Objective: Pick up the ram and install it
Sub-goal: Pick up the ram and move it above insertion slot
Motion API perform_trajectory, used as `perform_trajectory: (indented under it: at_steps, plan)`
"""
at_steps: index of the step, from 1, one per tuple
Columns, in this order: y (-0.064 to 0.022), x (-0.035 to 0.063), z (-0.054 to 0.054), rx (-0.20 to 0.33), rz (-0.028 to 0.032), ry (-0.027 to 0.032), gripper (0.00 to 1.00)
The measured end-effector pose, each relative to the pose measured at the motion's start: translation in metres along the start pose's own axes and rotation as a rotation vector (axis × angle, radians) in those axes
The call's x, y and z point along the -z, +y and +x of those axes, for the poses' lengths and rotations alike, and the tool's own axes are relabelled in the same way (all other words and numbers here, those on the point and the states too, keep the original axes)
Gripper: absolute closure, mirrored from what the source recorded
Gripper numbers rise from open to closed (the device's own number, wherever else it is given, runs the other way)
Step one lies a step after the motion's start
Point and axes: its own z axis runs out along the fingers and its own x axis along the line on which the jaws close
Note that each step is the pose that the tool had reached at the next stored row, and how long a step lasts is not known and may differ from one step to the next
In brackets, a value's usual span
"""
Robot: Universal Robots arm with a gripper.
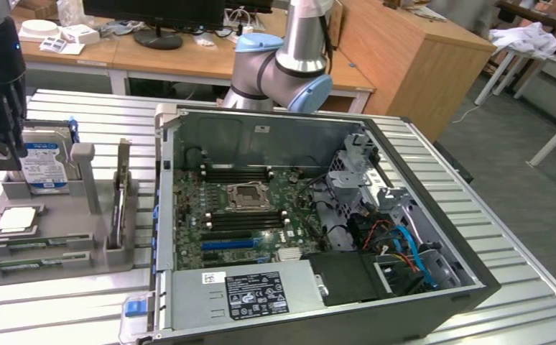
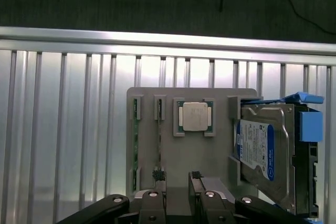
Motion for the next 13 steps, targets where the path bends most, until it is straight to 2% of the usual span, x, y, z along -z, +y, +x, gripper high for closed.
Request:
perform_trajectory:
  at_steps: [11, 13]
  plan:
    - [-0.0005, -0.0111, 0.001, 0.0, 0.0, 0.0001, 0.69]
    - [-0.0009, -0.02, 0.001, 0.0, 0.0001, 0.0, 0.69]
